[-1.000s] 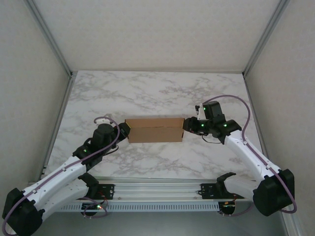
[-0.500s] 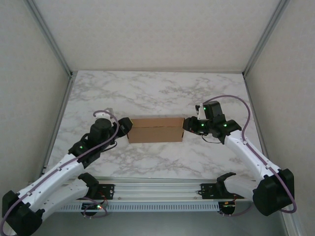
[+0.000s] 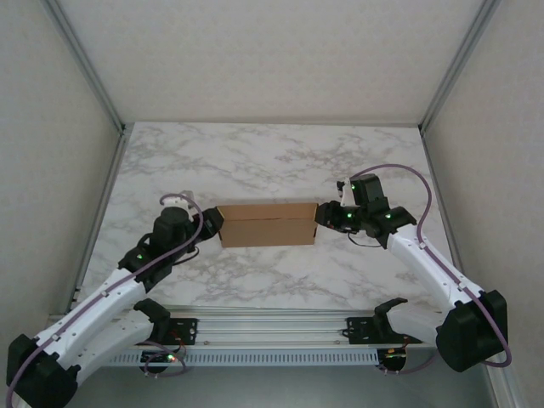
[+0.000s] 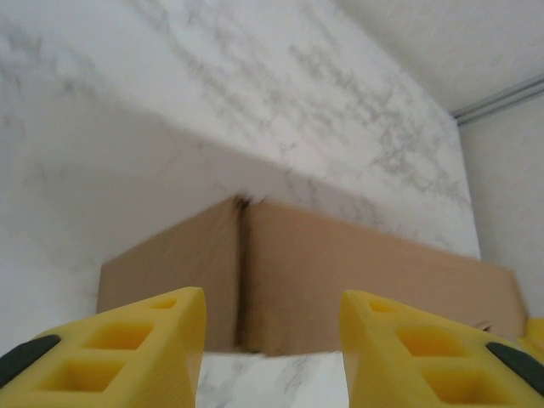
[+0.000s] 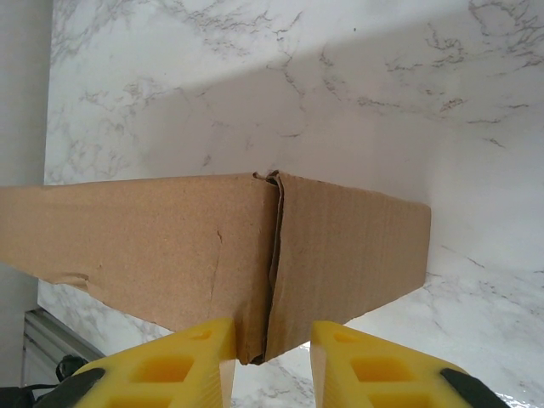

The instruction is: Fold the paper box

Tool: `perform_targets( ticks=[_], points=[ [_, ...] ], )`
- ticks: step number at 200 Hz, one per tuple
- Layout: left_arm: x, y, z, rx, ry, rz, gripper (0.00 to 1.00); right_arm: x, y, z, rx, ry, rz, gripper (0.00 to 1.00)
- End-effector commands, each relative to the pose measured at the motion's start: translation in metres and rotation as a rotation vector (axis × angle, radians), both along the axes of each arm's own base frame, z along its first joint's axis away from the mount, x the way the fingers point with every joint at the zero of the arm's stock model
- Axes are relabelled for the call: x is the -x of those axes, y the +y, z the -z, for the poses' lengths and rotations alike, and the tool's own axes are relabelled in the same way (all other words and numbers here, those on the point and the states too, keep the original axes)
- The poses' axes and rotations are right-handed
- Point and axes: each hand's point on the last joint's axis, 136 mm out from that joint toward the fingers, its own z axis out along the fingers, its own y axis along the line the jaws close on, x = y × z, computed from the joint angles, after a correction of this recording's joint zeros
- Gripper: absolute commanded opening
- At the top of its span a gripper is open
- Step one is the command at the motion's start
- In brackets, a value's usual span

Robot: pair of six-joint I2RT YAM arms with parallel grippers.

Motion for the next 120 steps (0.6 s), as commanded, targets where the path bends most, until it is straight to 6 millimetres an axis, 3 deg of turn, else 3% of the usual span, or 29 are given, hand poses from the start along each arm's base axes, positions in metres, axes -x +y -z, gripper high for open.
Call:
perform_targets(
  ticks=[1, 43, 120],
  points=[
    [0.005, -0.009, 0.016, 0.084, 0.04, 0.022, 0.43, 0.011, -0.01, 0.03, 0.06, 0.104, 0.019, 0.29],
    [0.011, -0.004, 0.039, 0.065, 0.092, 0.007, 0.33, 0.015, -0.009, 0.035, 0.055, 0.114, 0.012, 0.29],
    [0.027, -0.002, 0.045, 0.08, 0.119, -0.002, 0.08, 0.04, -0.01, 0.027, 0.083, 0.056, -0.049, 0.27]
  ],
)
